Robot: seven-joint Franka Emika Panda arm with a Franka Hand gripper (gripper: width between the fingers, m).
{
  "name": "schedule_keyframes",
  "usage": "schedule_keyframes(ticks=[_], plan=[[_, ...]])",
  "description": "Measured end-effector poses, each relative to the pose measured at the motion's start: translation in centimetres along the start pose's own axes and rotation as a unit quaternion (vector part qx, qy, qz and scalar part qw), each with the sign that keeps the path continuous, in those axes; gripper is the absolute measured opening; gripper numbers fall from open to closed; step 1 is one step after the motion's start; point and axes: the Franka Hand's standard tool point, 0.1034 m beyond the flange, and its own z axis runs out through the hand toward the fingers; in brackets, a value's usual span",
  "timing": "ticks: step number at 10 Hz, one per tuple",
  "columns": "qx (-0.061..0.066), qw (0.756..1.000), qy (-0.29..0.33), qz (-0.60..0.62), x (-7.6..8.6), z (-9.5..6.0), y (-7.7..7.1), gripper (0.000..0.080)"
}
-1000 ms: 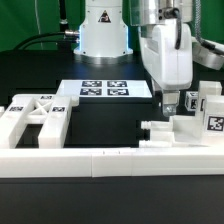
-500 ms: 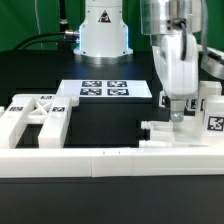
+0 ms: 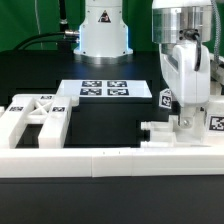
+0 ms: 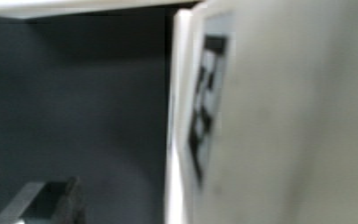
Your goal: Assemble chair
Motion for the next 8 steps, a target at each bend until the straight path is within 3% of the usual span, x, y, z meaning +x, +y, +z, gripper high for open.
schedule_keyframes(ticks=[3, 8], plan=[[0.005, 1.000, -0.003, -0.002, -0.5, -0.6, -0.3, 0.0649], [0.033, 0.999, -0.026, -0.008, -2.6, -4.6, -1.9, 0.0649]])
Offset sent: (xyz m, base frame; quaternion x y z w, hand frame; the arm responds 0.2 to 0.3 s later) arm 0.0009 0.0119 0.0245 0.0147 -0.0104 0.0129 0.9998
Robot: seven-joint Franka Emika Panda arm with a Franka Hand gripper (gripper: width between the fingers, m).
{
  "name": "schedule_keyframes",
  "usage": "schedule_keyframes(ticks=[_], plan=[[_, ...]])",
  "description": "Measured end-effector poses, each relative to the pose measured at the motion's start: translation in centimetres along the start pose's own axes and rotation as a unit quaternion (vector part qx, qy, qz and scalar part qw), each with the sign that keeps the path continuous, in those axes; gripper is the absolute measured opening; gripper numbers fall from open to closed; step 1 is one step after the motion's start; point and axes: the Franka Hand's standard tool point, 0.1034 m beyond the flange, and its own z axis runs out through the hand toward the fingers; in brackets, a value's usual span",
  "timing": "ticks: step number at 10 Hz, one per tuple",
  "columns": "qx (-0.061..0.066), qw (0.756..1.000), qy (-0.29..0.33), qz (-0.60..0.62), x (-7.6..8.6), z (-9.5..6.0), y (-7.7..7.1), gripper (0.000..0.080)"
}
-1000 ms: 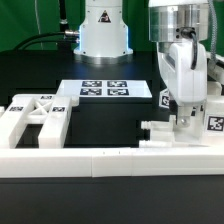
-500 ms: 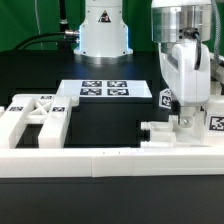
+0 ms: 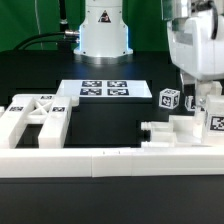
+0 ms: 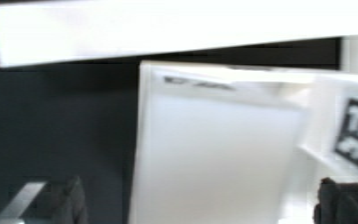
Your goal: Assemble chair
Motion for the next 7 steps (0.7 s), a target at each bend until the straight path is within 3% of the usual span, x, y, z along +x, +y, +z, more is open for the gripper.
schedule_keyframes(ticks=[4, 7], plan=[[0.000, 1.000, -0.001, -0.006, -1.1, 0.4, -0.1, 0.0648], [-0.006, 1.000, 0.004, -0.010, -0.7, 1.1, 0.5, 0.0288]])
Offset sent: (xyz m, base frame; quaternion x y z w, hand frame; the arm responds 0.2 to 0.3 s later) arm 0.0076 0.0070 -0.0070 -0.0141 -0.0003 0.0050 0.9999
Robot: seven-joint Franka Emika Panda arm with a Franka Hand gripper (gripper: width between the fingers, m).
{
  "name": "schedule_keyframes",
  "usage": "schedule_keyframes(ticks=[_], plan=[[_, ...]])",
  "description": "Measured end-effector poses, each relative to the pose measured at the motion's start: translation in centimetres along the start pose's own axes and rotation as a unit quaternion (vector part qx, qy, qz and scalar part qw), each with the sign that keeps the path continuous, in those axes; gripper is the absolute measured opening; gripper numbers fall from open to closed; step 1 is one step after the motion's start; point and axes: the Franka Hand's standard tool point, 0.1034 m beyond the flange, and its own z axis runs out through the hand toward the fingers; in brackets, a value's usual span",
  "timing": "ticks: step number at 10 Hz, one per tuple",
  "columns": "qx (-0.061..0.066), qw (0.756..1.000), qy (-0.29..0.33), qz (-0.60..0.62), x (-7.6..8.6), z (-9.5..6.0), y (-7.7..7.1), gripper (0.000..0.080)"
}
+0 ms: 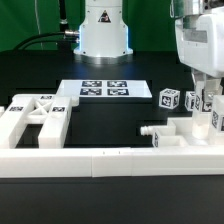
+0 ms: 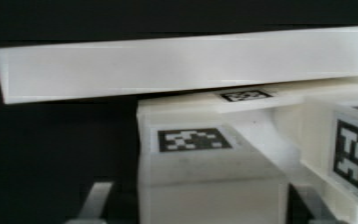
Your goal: Assemble chair
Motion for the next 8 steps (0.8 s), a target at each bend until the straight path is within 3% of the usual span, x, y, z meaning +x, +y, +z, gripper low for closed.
schedule_keyframes(ticks=[4, 5, 8], plan=[[-0.004, 1.000, -0.001, -0.013, 0.3, -0.1, 0.1, 0.0289], [-0.018, 0.999, -0.004, -0.039, 1.8, -0.7, 0.1, 0.0289], [-0.017, 0.999, -0.015, -0.031, 4.0, -4.2, 0.3, 0.0289]])
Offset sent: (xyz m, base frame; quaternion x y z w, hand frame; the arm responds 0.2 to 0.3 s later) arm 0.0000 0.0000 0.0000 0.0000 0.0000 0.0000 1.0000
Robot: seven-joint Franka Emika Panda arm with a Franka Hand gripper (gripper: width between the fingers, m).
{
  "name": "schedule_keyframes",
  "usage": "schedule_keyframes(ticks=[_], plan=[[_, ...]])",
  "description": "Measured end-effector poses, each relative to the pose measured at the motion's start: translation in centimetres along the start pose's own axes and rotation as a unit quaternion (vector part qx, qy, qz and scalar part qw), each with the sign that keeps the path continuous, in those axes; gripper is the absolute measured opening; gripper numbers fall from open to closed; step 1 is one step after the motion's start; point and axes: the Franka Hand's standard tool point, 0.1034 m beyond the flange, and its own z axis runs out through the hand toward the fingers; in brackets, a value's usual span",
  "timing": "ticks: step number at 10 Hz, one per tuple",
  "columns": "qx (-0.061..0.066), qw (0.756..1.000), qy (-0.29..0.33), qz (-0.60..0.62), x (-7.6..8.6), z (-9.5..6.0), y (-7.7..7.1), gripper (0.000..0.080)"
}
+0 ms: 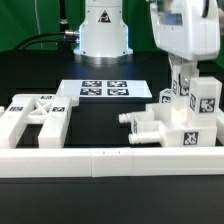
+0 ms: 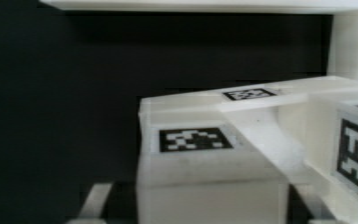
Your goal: Assemble chair
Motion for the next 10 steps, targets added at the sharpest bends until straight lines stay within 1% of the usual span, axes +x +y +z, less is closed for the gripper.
schedule_keyframes(ticks=[1, 2, 3, 4, 5, 6, 7, 8, 9, 10], plan=[[-0.007, 1.000, -0.003, 0.004, 0.0, -1.3, 0.2, 0.0289], [-0.011, 1.000, 0.006, -0.009, -0.2, -2.2, -0.4, 0.0289], [-0.009, 1.000, 0.007, -0.009, -0.1, -1.9, -0.5, 0.0289], [-0.011, 1.000, 0.009, -0.009, -0.2, -1.7, -0.4, 0.0289], [-0.015, 1.000, 0.022, 0.002, -0.9, -1.5, -0.2, 0.0289], [-0.020, 0.999, 0.040, 0.003, -2.1, -1.1, 0.2, 0.0289], [-0.030, 0.998, 0.046, 0.030, -2.5, -1.2, 0.8, 0.0289], [-0.034, 0.997, 0.053, 0.043, -2.7, -1.5, 1.0, 0.0289], [-0.039, 0.996, 0.074, 0.043, -2.7, -1.5, 1.3, 0.0289], [-0.036, 0.995, 0.087, 0.040, -3.5, -1.5, 1.4, 0.0289]])
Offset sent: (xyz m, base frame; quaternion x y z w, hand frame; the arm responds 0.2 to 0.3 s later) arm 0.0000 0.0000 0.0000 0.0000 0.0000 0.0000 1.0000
